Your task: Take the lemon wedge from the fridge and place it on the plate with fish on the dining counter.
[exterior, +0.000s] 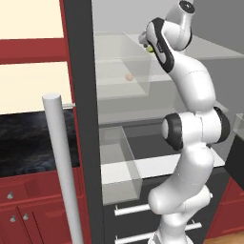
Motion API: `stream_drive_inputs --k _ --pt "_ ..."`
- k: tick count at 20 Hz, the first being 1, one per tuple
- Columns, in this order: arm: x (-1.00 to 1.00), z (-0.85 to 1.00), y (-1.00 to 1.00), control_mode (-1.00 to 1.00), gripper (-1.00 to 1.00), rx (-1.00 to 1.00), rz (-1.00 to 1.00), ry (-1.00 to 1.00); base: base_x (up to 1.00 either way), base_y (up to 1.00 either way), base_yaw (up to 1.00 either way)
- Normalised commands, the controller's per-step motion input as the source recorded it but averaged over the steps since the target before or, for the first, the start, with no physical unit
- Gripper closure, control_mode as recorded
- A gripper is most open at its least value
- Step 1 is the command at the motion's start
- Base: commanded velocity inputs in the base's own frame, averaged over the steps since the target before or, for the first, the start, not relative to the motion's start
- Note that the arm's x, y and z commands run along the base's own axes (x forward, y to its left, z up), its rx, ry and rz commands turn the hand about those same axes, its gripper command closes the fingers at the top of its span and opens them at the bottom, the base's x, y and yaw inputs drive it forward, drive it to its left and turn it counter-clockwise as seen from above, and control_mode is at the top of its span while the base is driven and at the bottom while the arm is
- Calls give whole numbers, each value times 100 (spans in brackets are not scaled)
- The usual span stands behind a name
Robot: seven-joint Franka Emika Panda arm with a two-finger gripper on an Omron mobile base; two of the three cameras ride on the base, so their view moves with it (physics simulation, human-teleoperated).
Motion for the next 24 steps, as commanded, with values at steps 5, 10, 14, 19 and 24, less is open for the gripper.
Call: stream_drive_inputs --k 5,10,14,19,24 --pt "-30 -13 0 -100 -100 0 0 0 0 0 0" --pt "31 -66 33 -100 -100 -7 0 0 0 0 0" --pt "48 -64 44 -100 100 -9 0 -1 0 0 0" --pt "8 -8 4 -100 100 -2 0 -3 0 0 0" --pt "-37 0 0 -100 100 1 0 -4 0 0 0"
